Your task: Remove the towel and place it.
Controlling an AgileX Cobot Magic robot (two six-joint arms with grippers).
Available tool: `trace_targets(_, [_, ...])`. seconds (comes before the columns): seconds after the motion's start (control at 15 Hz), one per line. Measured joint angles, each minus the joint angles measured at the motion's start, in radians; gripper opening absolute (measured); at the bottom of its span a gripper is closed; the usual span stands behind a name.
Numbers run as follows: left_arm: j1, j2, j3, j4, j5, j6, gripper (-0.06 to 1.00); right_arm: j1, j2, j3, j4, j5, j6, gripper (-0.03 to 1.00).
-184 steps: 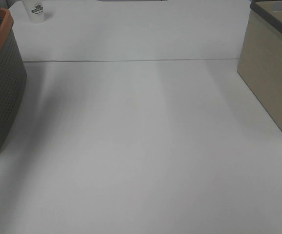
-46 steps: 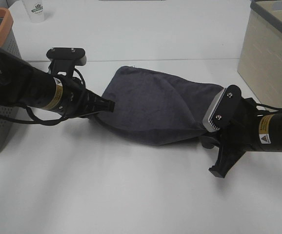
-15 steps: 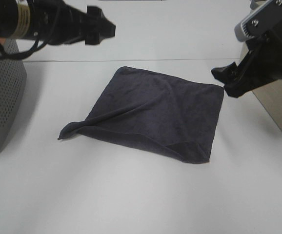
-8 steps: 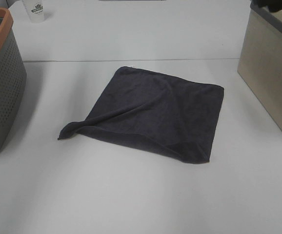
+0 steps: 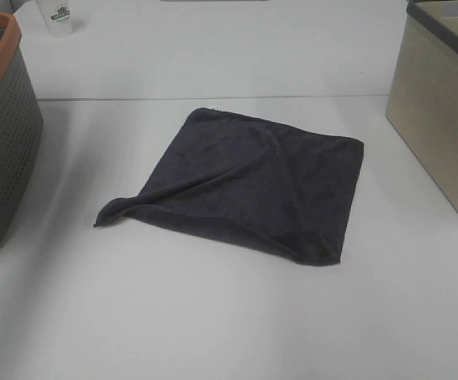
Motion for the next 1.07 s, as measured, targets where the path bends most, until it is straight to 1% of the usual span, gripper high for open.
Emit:
trace_targets(0.07, [0.034,0.0,-0.031,-0.021,0.05,0.009,0.75,0.0,0.018,-0.057,0.044,0.089,-0.004,0.83])
trace_targets(0.13, [0.078,-0.004,-0.07,-0.036,0.156,0.006,0.75,0.0,0.057,-0.173,0.118,0.278,-0.029,0.82])
trace_targets(0.2, [0.091,-0.004,-0.07,-0.042,0.209,-0.001,0.75,0.0,0.076,-0.233,0.139,0.389,-0.047,0.82])
trace_targets(0.27, [0.095,-0.005,-0.07,-0.045,0.259,-0.002,0.75,0.0,0.095,-0.277,0.15,0.483,-0.065,0.82])
trace_targets(0.4, [0.095,-0.018,-0.07,-0.057,0.323,-0.002,0.75,0.0,0.109,-0.311,0.158,0.565,-0.104,0.81])
trace_targets(0.47, [0.095,-0.036,-0.065,-0.058,0.333,-0.002,0.75,0.0,0.109,-0.314,0.182,0.58,-0.12,0.81])
trace_targets(0.53, [0.095,-0.063,-0.042,-0.056,0.334,-0.002,0.75,0.0,0.105,-0.317,0.235,0.583,-0.132,0.81])
trace_targets(0.6, [0.095,-0.103,-0.006,-0.057,0.334,-0.003,0.75,0.0,0.094,-0.315,0.294,0.587,-0.132,0.81])
trace_targets(0.67, [0.095,-0.148,0.044,-0.065,0.334,-0.008,0.75,0.0,0.072,-0.299,0.327,0.589,-0.132,0.8])
trace_targets(0.8, [0.095,-0.264,0.182,-0.06,0.337,-0.022,0.75,0.0,0.001,-0.229,0.342,0.59,-0.138,0.8])
trace_targets(0.93, [0.095,-0.389,0.323,-0.052,0.337,-0.044,0.75,0.0,-0.083,-0.109,0.343,0.59,-0.138,0.8])
trace_targets(1.0, [0.095,-0.424,0.365,-0.052,0.332,-0.052,0.75,0.0,-0.108,-0.077,0.343,0.59,-0.138,0.8])
trace_targets(1.07, [0.095,-0.52,0.49,-0.052,0.3,-0.062,0.75,0.0,-0.185,0.054,0.345,0.59,-0.138,0.8])
